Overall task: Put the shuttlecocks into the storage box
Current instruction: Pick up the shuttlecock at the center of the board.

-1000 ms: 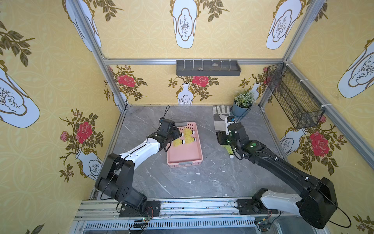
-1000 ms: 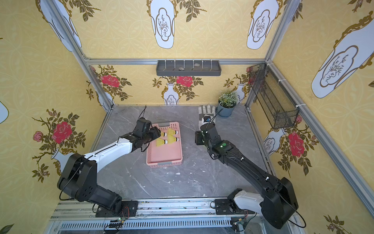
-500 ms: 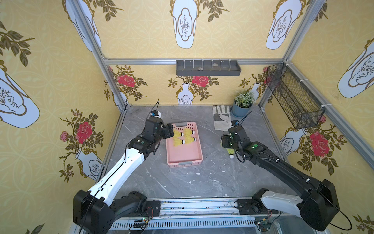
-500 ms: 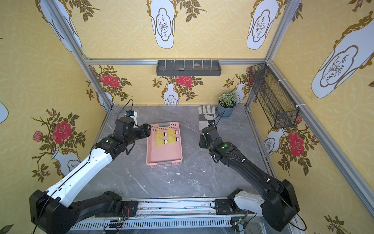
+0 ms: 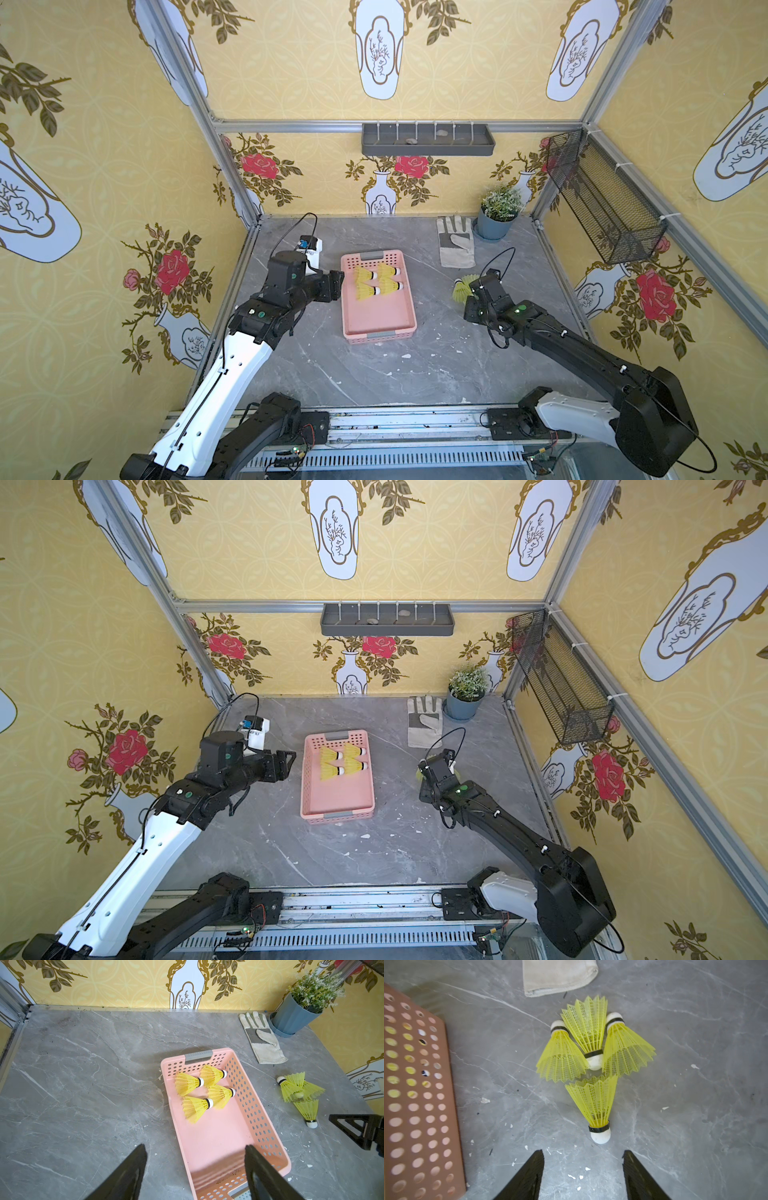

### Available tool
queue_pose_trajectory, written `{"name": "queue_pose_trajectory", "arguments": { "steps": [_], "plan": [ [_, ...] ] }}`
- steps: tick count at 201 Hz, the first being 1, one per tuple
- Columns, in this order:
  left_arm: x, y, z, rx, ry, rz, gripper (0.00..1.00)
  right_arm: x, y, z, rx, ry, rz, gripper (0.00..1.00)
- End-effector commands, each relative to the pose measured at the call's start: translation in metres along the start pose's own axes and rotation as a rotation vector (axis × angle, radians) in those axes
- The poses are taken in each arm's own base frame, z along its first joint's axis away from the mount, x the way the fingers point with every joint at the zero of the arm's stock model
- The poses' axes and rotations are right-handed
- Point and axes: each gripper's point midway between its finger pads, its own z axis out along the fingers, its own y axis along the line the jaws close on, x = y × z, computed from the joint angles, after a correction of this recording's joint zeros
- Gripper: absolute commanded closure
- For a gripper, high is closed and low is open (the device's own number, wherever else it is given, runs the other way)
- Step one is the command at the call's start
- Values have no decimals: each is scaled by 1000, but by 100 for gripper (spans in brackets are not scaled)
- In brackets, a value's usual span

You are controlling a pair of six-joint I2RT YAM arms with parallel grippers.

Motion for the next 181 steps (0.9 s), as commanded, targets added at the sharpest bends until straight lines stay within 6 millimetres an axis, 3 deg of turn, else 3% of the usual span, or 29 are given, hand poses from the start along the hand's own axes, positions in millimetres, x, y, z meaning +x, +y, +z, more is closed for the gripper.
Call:
{"name": "queue_pose_trajectory", "arguments": {
  "steps": [1, 41, 85, 181],
  "plan": [
    [4, -4, -3, 31, 0, 41, 24, 8, -8, 4, 33, 32, 31, 37],
    [2, -2, -6, 17, -14, 48, 24, 18, -15, 19, 13, 104, 35, 42],
    [1, 0, -6, 12, -16, 42, 24, 15, -10, 30, -75, 126, 36, 46],
    [0, 4, -10, -3, -35, 28, 24, 21, -18, 53, -42, 217, 12, 51]
  ]
}}
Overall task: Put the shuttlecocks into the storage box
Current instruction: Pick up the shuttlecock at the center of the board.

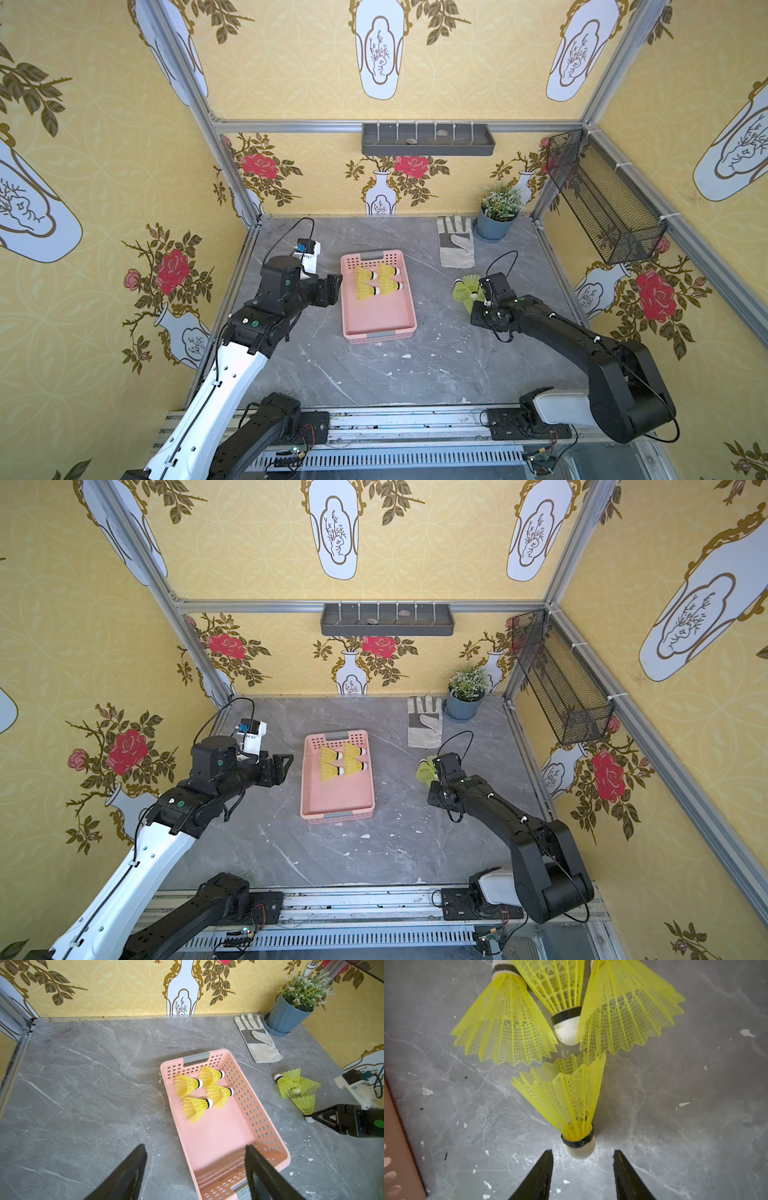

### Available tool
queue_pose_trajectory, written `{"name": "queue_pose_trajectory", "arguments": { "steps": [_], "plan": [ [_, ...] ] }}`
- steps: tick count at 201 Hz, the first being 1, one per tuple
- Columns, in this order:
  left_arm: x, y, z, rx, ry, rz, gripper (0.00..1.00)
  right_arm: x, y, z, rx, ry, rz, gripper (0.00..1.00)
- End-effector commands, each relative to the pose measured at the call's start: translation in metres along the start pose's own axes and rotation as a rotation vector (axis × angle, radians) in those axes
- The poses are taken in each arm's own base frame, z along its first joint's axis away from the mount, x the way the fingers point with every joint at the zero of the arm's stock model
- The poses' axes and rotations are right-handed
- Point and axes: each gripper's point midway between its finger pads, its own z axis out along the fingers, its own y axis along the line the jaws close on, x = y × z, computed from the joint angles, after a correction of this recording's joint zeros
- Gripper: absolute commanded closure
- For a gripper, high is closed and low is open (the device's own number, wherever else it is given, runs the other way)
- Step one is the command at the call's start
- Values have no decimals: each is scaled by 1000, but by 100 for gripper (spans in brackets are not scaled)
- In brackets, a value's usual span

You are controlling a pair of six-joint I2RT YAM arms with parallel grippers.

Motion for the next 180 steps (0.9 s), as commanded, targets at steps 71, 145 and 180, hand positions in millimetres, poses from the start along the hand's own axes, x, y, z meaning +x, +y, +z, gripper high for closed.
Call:
{"name": "queue_pose_trajectory", "arguments": {
  "steps": [71, 145, 180],
  "plan": [
    [1, 3, 1, -5, -1, -5, 24, -8, 2, 16, 29, 23, 9, 60],
    [2, 3, 3, -3, 6, -7, 24, -7, 2, 26, 37, 41, 20, 77],
    [2, 2, 4, 7, 8, -8, 23, -16, 20, 10, -4, -20, -60, 82]
  ]
}}
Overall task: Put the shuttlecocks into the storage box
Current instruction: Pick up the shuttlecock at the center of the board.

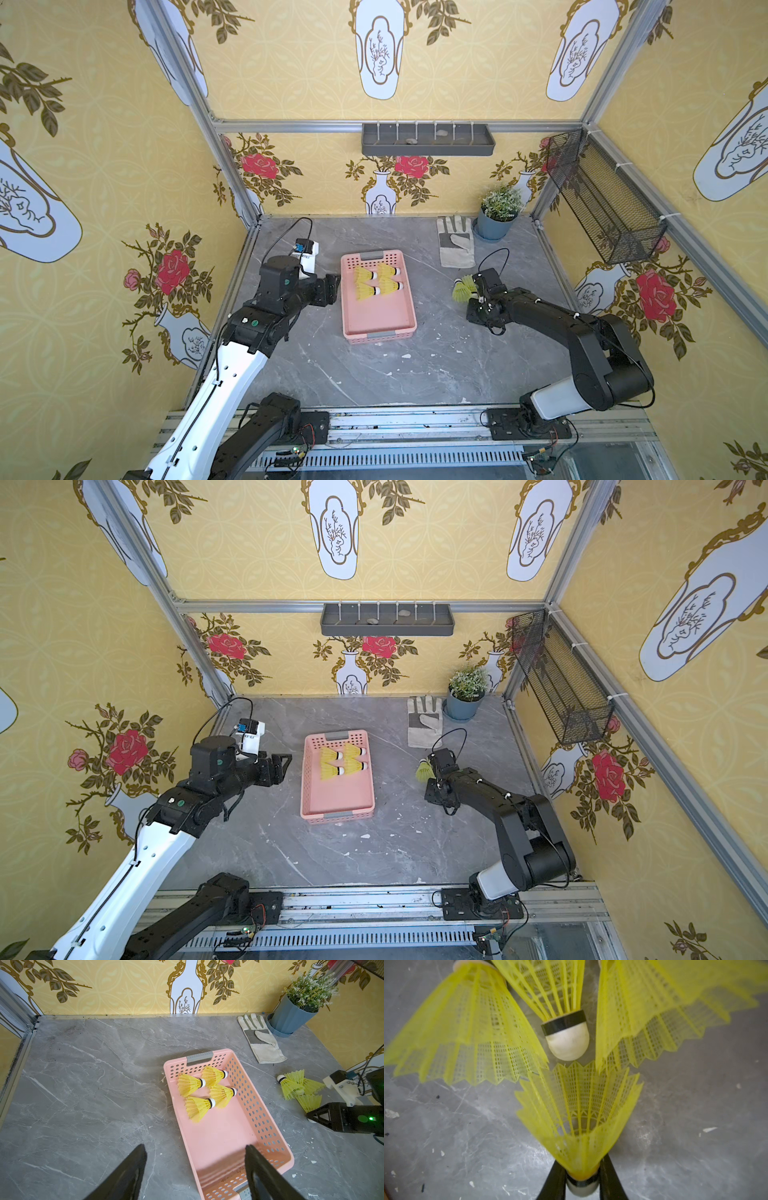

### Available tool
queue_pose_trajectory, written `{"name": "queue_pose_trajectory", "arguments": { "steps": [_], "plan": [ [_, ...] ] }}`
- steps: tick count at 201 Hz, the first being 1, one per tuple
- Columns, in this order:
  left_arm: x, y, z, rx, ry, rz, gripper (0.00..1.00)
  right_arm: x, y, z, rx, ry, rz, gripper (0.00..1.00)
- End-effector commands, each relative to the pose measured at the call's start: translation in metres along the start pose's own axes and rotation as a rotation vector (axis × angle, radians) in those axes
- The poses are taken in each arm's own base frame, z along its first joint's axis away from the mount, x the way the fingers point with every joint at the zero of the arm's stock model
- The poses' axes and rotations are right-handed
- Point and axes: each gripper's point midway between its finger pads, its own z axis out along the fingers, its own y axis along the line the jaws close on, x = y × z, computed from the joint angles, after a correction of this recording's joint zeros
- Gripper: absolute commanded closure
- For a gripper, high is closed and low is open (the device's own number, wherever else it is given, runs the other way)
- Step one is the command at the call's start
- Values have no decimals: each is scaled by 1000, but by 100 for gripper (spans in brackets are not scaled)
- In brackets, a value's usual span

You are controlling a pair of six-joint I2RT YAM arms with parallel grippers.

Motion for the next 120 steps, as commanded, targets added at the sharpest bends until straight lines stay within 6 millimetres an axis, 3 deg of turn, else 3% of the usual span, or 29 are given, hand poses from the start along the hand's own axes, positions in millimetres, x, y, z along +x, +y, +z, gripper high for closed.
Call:
{"name": "queue_pose_trajectory", "arguments": {
  "steps": [1, 40, 81, 120],
  "plan": [
    [1, -2, 2, 15, 4, 1, 24, -11, 17, -13, -38, -61, -64, 82],
    [4, -16, 7, 98, 18, 1, 24, -16, 77, -50, -123, -174, -331, 82],
    [3, -63, 13, 374, 69, 0, 26, -18, 137, -89, -277, -234, -527, 82],
    [-3, -96, 16, 569, 109, 16, 32, -9, 184, -120, -471, -232, -689, 82]
  ]
}}
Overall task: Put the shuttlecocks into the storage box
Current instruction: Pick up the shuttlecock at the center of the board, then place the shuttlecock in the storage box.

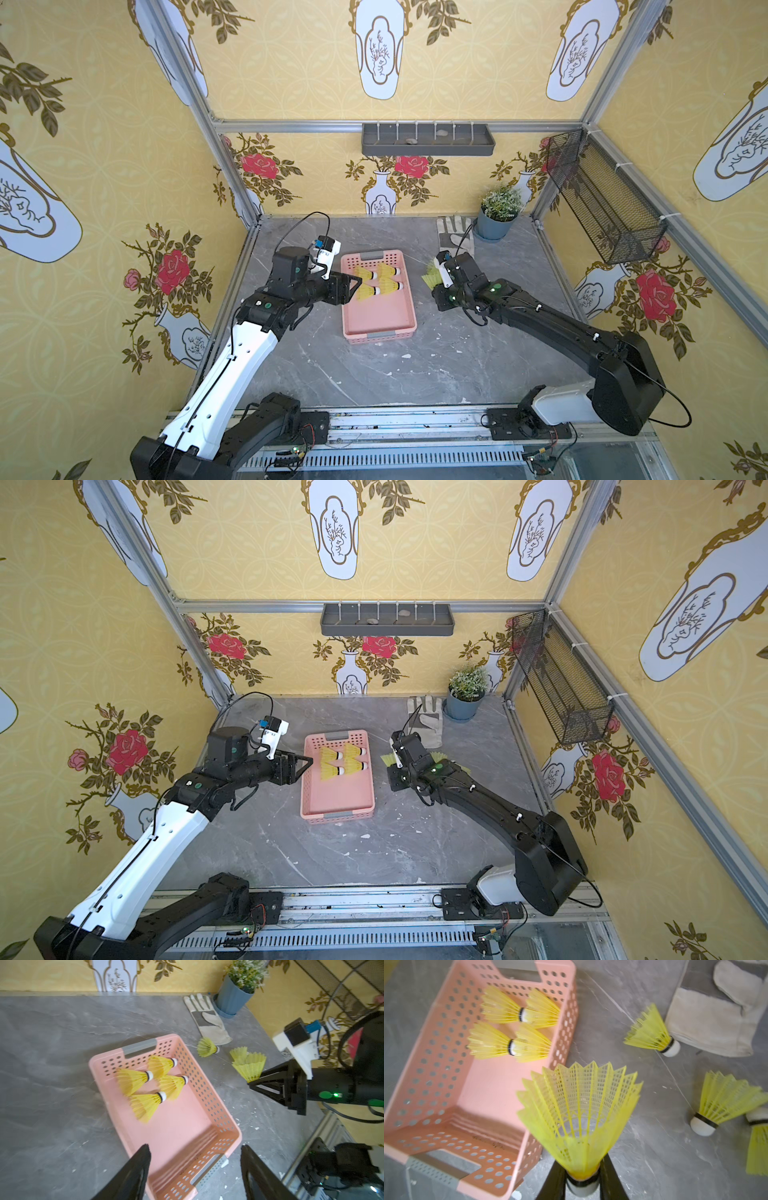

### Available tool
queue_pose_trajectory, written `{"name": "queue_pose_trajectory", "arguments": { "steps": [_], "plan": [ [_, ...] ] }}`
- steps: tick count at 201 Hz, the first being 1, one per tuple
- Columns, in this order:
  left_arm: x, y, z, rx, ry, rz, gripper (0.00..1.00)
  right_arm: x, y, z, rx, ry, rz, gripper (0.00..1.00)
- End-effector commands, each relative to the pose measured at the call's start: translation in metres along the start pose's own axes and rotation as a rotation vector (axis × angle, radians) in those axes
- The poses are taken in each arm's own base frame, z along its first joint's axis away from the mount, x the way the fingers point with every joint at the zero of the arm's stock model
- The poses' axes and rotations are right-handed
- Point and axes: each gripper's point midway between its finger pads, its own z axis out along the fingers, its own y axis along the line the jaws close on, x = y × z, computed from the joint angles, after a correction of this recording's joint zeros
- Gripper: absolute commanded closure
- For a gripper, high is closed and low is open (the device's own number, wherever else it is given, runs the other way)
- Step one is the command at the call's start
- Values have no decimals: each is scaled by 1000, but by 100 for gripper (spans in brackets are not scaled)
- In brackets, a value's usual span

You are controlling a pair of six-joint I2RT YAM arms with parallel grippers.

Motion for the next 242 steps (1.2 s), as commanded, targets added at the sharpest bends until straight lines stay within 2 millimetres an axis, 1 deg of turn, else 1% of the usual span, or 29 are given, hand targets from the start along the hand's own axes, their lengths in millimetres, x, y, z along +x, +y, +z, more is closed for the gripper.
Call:
{"name": "queue_pose_trajectory", "arguments": {
  "steps": [1, 46, 67, 86, 87, 89, 96, 118, 162, 187, 222, 242],
  "plan": [
    [-10, -33, 5, 188, -1, 42, 32, -8, 32, -7, -145, -2, -118, 82],
    [-16, -65, 16, 337, 47, 132, 38, -19, 78, -20, -324, 10, -248, 82],
    [-20, -77, 19, 370, 49, 191, 41, -21, 94, -25, -382, 22, -291, 81],
    [-22, -81, 21, 392, 62, 220, 45, -23, 103, -27, -411, 32, -315, 81],
    [-20, -86, 21, 406, 68, 228, 45, -23, 103, -27, -412, 32, -316, 81],
    [-17, -90, 22, 419, 76, 238, 45, -23, 104, -27, -414, 33, -318, 81],
    [-15, -94, 23, 431, 88, 248, 46, -24, 106, -28, -423, 34, -321, 81],
    [-10, -97, 24, 447, 122, 274, 48, -26, 113, -33, -447, 30, -335, 81],
    [-3, -95, 23, 435, 156, 307, 48, -28, 120, -41, -476, 27, -351, 81],
    [1, -89, 26, 400, 173, 313, 47, -27, 123, -43, -494, 28, -355, 81],
    [5, -83, 28, 374, 193, 317, 52, -28, 125, -45, -508, 28, -356, 81],
    [6, -78, 31, 348, 198, 319, 53, -27, 127, -45, -514, 31, -361, 81]
  ]
}}
